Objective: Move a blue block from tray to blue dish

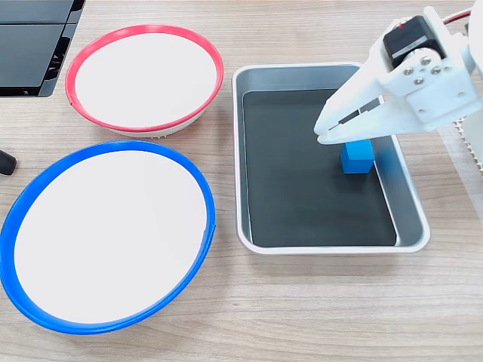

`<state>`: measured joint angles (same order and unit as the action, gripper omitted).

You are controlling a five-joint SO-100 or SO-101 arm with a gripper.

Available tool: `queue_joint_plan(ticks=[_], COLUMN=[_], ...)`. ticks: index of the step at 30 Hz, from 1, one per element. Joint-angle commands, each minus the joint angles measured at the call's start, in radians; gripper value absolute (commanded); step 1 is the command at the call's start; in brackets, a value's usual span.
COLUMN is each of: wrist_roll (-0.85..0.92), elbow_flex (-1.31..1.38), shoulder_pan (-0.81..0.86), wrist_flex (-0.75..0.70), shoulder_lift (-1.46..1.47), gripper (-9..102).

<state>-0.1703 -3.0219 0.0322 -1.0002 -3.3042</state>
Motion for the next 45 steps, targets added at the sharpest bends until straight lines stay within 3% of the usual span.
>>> queue_joint_plan(ticks=[1,38,41,45], wrist_roll=[0.0,-0.017,0.161,0.595], elbow_flex=[-0.002,0.0,0.094,0.39], shoulder_pan=[0.005,0.014,0.025,0.02], wrist_flex=[-0.002,0.011,0.051,0.035], shoulder_lift=[-0.025,-0.025,0.015,0.209], gripper=[0,0,0,0])
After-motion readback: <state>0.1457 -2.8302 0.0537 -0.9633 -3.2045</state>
